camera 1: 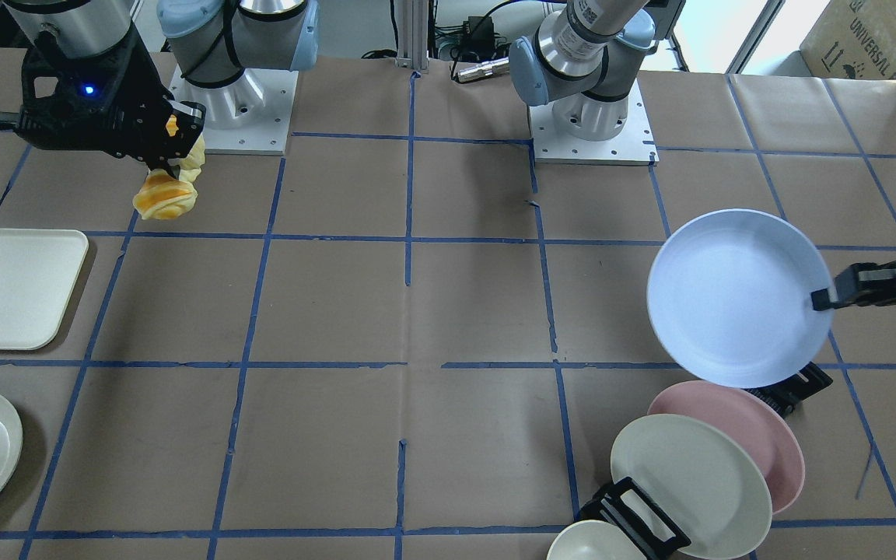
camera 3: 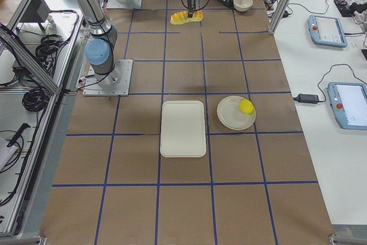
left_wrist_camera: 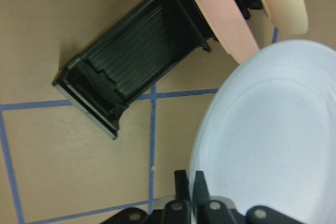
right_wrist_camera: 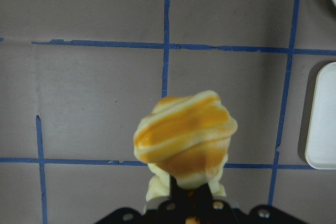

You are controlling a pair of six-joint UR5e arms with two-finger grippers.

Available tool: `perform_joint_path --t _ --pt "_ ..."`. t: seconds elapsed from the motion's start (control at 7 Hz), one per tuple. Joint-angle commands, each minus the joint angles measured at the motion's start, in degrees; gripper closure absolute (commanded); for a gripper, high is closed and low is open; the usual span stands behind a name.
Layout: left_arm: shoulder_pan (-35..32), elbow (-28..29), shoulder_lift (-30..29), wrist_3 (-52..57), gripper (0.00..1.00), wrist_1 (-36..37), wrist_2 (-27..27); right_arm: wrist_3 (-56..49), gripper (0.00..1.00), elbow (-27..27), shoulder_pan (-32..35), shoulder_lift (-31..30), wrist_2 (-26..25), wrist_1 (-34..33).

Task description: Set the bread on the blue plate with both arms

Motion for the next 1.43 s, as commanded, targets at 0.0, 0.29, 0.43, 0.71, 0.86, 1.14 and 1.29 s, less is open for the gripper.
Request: perform_joint_path --t 0.0,0.29,0.43,0.71,0.86,1.14,1.29 --pt "-10.7 -5.1 2.3 -15.4 1.00 4.7 -0.2 0.5 0.94 0.3 0.6 0.0 -0.1 0.5" --pt "-15.1 -14.4 5.2 -24.4 0.99 15.7 -0.6 0.2 0.94 0.7 0.6 0.2 -1.8 0.5" --pt "-18.2 -18.6 6.6 -30.2 0.99 18.9 -0.5 0.1 0.94 0.9 0.6 0.3 -1.8 0.5" --pt "-27.2 -27.4 6.9 -41.1 0.99 34.0 0.0 0.5 0.94 2.3 0.6 0.3 -1.1 -0.3" --pt "-29.8 -30.9 7.5 -45.2 0.98 41.2 0.1 1.8 0.94 3.6 0.8 0.5 -1.0 -1.5" --pt "-33.7 -35.6 8.3 -51.2 0.98 46.6 0.1 5.4 0.94 8.6 5.3 3.5 -1.0 -14.4" --pt "-36.5 -37.1 8.5 -55.0 0.98 49.5 0.1 9.4 0.94 9.8 8.2 6.7 -1.0 -21.0"
